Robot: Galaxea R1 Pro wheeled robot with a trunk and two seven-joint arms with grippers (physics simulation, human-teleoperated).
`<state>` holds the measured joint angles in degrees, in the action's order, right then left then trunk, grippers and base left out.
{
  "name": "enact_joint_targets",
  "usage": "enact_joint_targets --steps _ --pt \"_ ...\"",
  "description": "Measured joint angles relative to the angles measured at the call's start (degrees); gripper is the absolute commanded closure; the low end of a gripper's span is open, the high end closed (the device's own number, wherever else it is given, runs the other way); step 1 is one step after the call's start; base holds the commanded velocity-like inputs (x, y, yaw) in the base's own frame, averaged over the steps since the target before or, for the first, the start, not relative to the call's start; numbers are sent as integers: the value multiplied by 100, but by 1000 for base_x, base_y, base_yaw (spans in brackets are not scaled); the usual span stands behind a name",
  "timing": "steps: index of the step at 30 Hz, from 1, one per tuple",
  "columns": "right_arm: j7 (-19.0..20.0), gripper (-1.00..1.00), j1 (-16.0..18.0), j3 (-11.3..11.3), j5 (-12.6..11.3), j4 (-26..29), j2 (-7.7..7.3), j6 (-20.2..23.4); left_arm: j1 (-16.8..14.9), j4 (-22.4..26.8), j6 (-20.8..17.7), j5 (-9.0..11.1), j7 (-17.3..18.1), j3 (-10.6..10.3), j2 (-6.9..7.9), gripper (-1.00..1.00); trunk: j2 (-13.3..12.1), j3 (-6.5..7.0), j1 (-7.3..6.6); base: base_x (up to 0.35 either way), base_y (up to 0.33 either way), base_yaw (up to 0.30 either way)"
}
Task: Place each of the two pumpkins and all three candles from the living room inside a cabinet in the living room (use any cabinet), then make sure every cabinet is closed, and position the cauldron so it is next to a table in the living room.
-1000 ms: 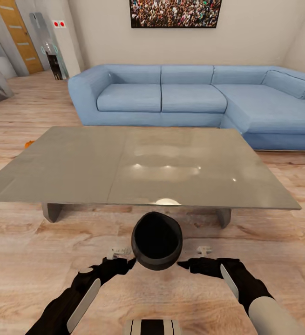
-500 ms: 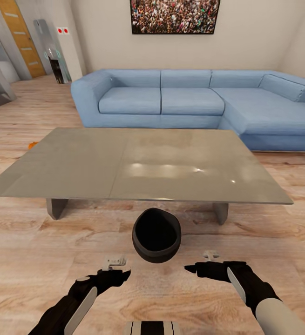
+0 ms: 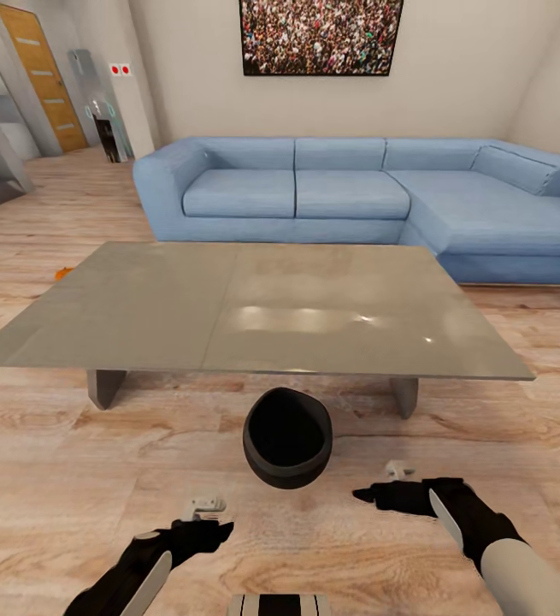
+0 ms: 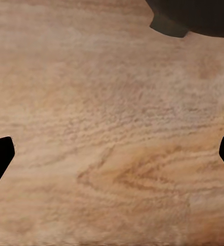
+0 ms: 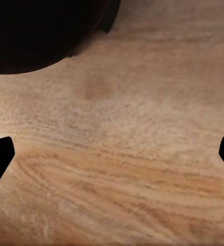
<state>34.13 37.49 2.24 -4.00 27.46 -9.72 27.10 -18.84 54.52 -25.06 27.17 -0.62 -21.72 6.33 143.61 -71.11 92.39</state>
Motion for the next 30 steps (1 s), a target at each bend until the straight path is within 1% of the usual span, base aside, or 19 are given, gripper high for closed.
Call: enact_joint_targets --steps 4,9,11,13,18,21,23,25,26,27,28,30 --pt "128 -100 107 -3 127 -123 -6 126 129 128 -49 -12 -12 4 15 -100 0 0 0 -144 0 0" --pt "175 -100 109 -5 288 -129 -15 129 134 289 -56 -10 -15 22 29 -100 0 0 0 -307 0 0" --pt "181 -100 110 -5 354 -133 -34 136 138 353 -52 -16 -19 27 36 -100 0 0 0 -178 0 0" --pt "193 -100 110 -5 358 -135 -36 143 137 385 -51 -24 -18 22 32 -100 0 0 0 -53 0 0" --pt "192 -100 110 -5 346 -146 -29 139 141 381 -51 -15 -16 35 36 -100 -6 110 -13 -17 0 5" --pt "173 -100 110 -5 335 -156 -18 132 140 369 -59 -8 -23 61 45 -100 -10 177 -21 -3 0 159" --pt "169 -100 110 -5 334 -155 -15 130 139 323 -68 -10 -29 78 80 -100 -13 221 -26 -1 0 237" --pt "161 -100 110 -5 336 -163 -14 129 142 106 -72 -12 -33 101 145 -100 -16 265 -31 0 0 269" --pt "139 -100 94 -4 347 -206 -9 126 144 -181 -66 -13 -38 141 171 -100 -17 287 -33 0 0 277" --pt "120 -100 83 -4 354 -239 -6 119 143 -312 -63 -8 -39 164 176 -100 -18 309 -36 0 0 282" --pt "-6 -100 54 0 404 -396 -1 79 142 -695 -54 -12 -46 288 176 -100 -20 331 -38 0 0 284" --pt "-327 -100 34 3 499 -677 6 -78 138 -1202 -41 -20 -50 526 155 -100 -23 375 -44 0 0 286"
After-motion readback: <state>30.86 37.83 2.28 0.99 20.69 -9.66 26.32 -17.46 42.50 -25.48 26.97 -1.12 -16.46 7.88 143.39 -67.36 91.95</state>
